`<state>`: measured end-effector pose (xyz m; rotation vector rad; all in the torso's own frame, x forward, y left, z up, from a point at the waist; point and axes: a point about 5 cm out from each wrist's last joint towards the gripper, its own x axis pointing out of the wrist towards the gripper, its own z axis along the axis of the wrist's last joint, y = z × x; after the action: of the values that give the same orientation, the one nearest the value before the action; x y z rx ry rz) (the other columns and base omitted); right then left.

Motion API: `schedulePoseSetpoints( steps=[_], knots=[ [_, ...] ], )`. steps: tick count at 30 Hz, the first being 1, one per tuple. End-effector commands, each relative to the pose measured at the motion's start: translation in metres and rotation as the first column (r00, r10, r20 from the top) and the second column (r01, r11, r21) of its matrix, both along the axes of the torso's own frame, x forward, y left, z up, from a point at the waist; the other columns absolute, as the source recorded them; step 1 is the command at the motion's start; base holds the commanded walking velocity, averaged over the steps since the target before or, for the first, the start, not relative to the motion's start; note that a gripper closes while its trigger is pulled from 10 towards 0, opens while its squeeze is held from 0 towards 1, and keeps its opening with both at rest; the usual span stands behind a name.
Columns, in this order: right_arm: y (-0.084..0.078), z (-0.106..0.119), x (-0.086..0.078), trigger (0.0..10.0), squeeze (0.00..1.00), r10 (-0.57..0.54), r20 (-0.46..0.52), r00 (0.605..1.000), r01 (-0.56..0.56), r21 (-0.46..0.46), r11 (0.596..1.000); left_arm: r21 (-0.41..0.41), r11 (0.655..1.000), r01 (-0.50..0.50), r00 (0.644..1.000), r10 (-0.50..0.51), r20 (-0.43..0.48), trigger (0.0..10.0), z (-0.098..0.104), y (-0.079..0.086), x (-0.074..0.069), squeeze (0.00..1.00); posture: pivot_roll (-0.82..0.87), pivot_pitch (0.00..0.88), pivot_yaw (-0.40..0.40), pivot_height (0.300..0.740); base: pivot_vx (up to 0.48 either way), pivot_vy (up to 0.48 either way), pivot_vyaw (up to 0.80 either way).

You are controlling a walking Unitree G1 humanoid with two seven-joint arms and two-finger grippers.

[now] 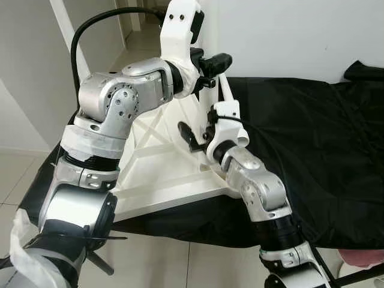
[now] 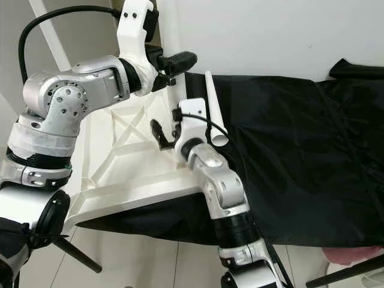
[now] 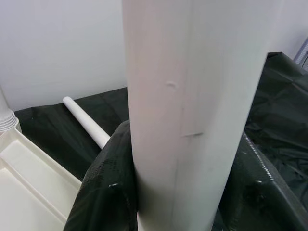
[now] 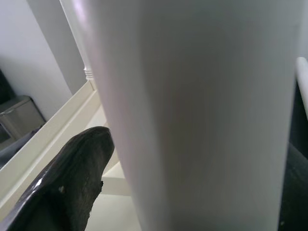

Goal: Building children table

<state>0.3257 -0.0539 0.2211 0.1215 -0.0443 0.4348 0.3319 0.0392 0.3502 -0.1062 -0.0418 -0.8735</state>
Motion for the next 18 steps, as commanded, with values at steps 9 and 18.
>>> schedulePoseSetpoints(
  steps=[9,18],
  knots=[
    [0.0028,0.0053,0.0052,4.2,0.0,0.013,0.073,0.997,-0.003,-0.126,0.992,0.001,0.999,0.038,0.999,-0.038,0.013,10.0,0.0027,-0.0112,-0.0014,0.0,0.01,0.014,0.059,0.74,0.0,0.0,0.0],
    [0.0037,0.0017,0.005,0.0,0.0,0.04,0.079,0.996,-0.026,-0.179,0.984,0.004,0.999,0.043,0.999,-0.043,0.021,10.0,0.0018,-0.0155,-0.0014,0.0,0.01,0.021,0.057,0.74,0.0,0.0,0.0]
  ],
)
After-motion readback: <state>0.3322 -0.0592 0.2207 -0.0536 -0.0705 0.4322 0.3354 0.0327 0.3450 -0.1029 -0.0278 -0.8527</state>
